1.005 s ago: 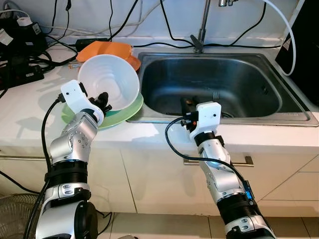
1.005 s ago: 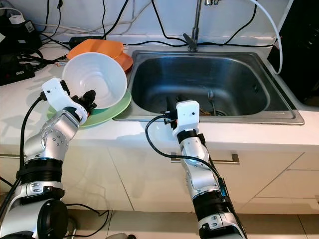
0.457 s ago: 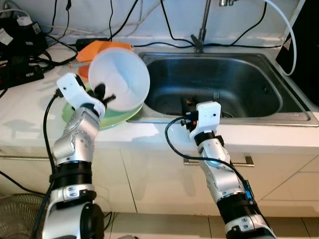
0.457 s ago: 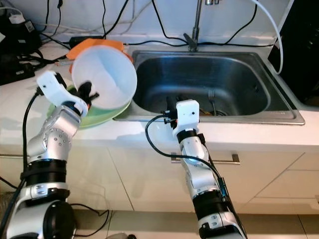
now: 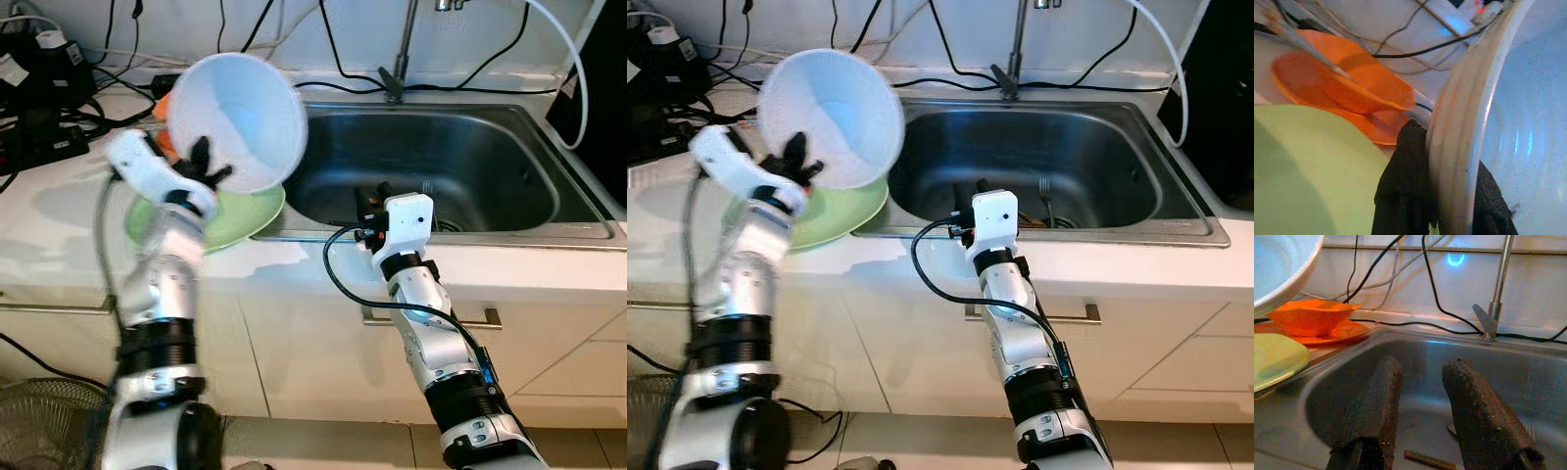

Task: Kitchen organization

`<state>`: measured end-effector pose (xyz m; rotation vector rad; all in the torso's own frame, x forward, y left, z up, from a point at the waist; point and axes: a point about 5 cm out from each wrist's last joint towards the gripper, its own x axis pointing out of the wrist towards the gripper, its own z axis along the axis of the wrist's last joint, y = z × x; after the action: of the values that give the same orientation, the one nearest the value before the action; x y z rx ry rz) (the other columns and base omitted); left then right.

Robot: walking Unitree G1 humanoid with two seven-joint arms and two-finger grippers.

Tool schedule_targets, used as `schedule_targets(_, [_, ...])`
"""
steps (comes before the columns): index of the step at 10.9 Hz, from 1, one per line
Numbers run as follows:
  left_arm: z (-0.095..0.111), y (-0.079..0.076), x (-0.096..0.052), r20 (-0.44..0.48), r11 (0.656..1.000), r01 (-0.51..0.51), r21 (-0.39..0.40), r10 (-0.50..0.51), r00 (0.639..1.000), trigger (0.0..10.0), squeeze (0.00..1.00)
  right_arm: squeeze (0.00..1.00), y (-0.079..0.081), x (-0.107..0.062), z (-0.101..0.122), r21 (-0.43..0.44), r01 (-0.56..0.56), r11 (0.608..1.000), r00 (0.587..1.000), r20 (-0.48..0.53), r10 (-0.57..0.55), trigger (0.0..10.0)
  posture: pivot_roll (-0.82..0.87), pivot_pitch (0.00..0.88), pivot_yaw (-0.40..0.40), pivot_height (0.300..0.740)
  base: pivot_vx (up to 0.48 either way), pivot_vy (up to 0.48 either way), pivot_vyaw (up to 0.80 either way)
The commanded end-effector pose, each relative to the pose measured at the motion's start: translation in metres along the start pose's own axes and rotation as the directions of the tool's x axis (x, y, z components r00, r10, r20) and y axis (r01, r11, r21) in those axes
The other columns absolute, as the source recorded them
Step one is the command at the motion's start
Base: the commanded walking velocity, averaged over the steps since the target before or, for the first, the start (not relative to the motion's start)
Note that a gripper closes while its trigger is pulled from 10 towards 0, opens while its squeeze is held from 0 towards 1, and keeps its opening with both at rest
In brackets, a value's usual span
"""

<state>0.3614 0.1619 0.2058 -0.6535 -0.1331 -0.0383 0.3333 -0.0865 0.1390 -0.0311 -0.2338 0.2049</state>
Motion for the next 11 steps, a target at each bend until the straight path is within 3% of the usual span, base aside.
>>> schedule_targets(1, [0.0,-0.017,-0.001,0.026,0.997,0.074,-0.007,-0.074,0.997,10.0,0.0,1.0,-0.004,0.005,0.006,0.01,0.009,1.0,1.0,0.022,-0.009,10.0,0.11,0.0,0.037,0.74,0.0,0.0,0.0])
schedule_targets(4, [-0.023,-0.035,-0.006,-0.027,0.993,0.122,-0.01,-0.122,0.992,10.0,0.0,1.0,-0.013,0.01,0.013,0.021,0.04,0.999,0.998,0.043,-0.041,10.0,0.11,0.0,0.04,0.74,0.0,0.0,0.0])
schedule_targets(5, [-0.025,-0.036,-0.006,-0.029,0.992,0.123,-0.004,-0.124,0.992,10.0,0.0,0.0,-0.018,0.013,0.018,0.026,0.051,0.998,0.997,0.055,-0.053,10.0,0.11,0.0,0.043,0.74,0.0,0.0,0.0])
schedule_targets(9, [-0.014,-0.028,-0.004,0.034,0.997,0.077,0.022,-0.077,0.996,10.0,0.0,0.0,-0.035,0.017,0.029,0.122,0.069,0.99,0.995,0.061,-0.077,10.0,0.1,0.0,0.047,0.74,0.0,0.0,0.0])
schedule_targets(10, [-0.015,-0.028,-0.004,0.03,0.997,0.077,0.032,-0.078,0.997,10.0,0.0,0.0,-0.035,0.017,0.029,0.165,0.073,0.984,0.995,0.053,-0.082,10.0,0.09,0.0,0.048,0.74,0.0,0.0,0.0])
schedule_targets(11, [-0.018,-0.029,-0.005,0.02,0.996,0.08,0.047,-0.081,0.996,10.0,0.0,0.0,-0.03,0.018,0.031,0.268,0.026,0.963,0.998,0.047,-0.04,10.0,0.09,0.0,0.051,0.74,0.0,0.0,0.0])
